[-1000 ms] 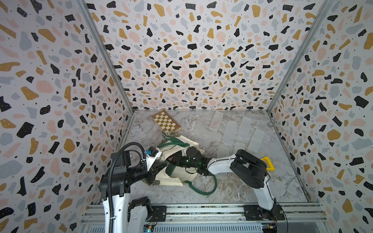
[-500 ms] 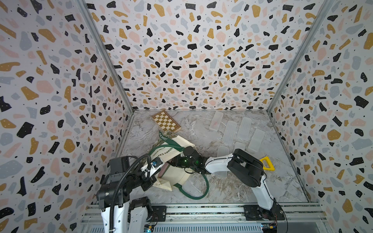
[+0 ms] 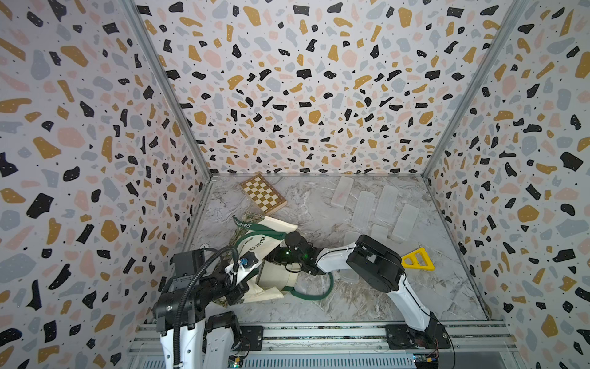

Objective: Take out the pencil case from the canvas bag
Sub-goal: Pick up the pencil case from the canvas bag.

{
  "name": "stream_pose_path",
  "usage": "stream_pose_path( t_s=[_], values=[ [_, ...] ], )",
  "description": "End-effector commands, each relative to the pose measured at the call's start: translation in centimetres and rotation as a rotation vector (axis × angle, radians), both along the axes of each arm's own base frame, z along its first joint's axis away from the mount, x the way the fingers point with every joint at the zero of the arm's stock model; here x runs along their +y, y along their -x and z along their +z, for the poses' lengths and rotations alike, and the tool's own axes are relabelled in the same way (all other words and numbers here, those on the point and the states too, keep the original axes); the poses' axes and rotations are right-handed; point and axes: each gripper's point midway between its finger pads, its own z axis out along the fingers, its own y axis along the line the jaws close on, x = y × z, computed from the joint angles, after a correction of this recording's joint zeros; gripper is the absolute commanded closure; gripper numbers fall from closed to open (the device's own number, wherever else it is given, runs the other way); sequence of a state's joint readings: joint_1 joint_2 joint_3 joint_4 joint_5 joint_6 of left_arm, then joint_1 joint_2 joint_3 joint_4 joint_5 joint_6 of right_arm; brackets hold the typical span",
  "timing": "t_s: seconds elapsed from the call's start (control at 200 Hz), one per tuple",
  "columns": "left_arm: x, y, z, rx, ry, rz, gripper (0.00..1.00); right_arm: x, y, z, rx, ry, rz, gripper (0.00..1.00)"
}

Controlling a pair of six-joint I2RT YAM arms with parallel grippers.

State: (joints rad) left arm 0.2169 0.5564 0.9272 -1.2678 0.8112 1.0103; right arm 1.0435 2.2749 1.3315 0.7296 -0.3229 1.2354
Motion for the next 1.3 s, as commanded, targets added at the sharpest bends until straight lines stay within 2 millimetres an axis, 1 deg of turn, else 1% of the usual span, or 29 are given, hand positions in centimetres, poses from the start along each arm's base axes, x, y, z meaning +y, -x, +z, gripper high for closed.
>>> stream_pose_path(
  t_s=[0.0, 0.065, 0.14, 0.235, 0.41, 0.501, 0.616, 0.696, 0.786, 0.861, 1.036, 1.181, 1.296],
  values=[
    [-1.5, 1.1, 1.6, -0.047, 0.078, -0.076, 1.0, -0.3, -2.0, 2.8, -0.051, -0.052, -0.041, 0.73],
    [-1.5, 1.1, 1.6, -0.052, 0.075, -0.075, 1.0, -0.9, -1.7, 3.2, -0.074, -0.041, -0.036, 0.79],
    [-1.3, 0.8, 1.3, -0.056, 0.062, -0.066, 1.0, -1.9, -1.3, 3.8, -0.101, -0.023, -0.039, 0.81],
    [-0.9, 0.3, 1.0, -0.063, 0.04, -0.041, 1.0, -3.6, -0.8, 4.7, -0.14, 0.005, -0.051, 0.82],
    [0.0, -0.9, 1.0, -0.078, 0.015, 0.022, 1.0, -7.3, -0.1, 5.2, -0.191, 0.112, -0.093, 0.82],
    [0.6, -1.6, 1.0, -0.085, 0.004, 0.058, 1.0, -8.7, 0.3, 5.4, -0.206, 0.14, -0.107, 0.82],
    [1.0, -2.0, 0.8, -0.083, -0.009, 0.085, 1.0, -9.8, 0.7, 6.3, -0.237, 0.15, -0.111, 0.82],
    [1.2, -2.2, 1.0, -0.075, 0.001, 0.116, 1.0, -10.3, 0.9, 7.0, -0.262, 0.162, -0.102, 0.83],
    [2.4, -3.6, 1.7, -0.052, 0.032, 0.245, 1.0, -11.1, 1.3, 7.7, -0.286, 0.168, -0.101, 0.83],
    [3.0, -4.2, 2.1, -0.028, 0.04, 0.297, 1.0, -11.7, 1.6, 8.4, -0.315, 0.173, -0.094, 0.83],
    [2.9, -5.0, 3.4, 0.02, 0.132, 0.354, 1.0, -13.1, 2.4, 9.7, -0.364, 0.167, -0.065, 0.85],
    [3.3, -6.0, 4.5, 0.033, 0.191, 0.416, 1.0, -14.4, 2.5, 10.7, -0.381, 0.143, -0.045, 0.85],
    [3.5, -6.4, 5.0, 0.044, 0.216, 0.443, 1.0, -15.6, 2.5, 11.7, -0.398, 0.134, -0.039, 0.86]
  ],
)
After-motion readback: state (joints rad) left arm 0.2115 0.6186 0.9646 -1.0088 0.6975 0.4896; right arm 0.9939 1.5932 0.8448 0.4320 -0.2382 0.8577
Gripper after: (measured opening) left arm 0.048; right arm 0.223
